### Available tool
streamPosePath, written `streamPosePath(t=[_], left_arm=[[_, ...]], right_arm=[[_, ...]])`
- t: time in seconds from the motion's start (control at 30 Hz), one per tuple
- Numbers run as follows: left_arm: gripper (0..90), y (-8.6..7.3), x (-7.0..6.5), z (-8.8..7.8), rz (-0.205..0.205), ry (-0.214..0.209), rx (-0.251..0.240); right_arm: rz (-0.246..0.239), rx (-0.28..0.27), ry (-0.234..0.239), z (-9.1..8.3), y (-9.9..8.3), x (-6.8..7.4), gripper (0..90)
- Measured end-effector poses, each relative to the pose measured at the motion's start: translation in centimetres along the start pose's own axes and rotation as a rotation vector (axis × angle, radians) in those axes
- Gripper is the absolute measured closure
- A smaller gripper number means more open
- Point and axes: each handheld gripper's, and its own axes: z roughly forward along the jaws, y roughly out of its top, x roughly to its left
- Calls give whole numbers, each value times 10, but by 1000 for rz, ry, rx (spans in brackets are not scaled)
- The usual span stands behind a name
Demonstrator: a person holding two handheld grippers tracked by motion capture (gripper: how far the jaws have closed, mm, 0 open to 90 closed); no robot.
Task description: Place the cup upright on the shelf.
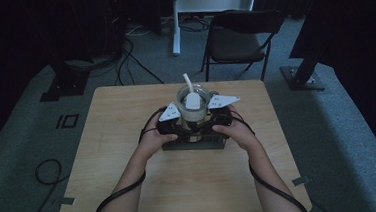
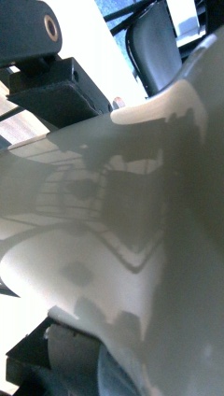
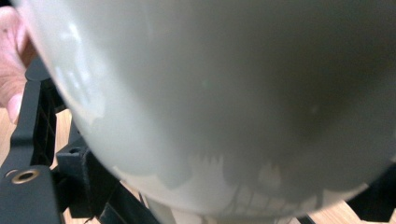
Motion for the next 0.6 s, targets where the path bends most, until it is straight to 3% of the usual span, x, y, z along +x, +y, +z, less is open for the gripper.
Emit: streamPosePath(t=[0.13,0.33,0.43,0.6], left_arm=[[107,-1,-1,0,-3,8,-6],[107,-1,-3,0,-5,15,-5],[107,-1,-2,-1,-19,14,-4],[106,-1,-3,-2,-27,28,-6]], right_arm=[[36,-7,-34,-3,-3,4,86],[52,-42,-73,-11,-9,10,90],[54,-51,-74,-17,-9,11,90],[52,-62,-113,-32,-14,8,90]])
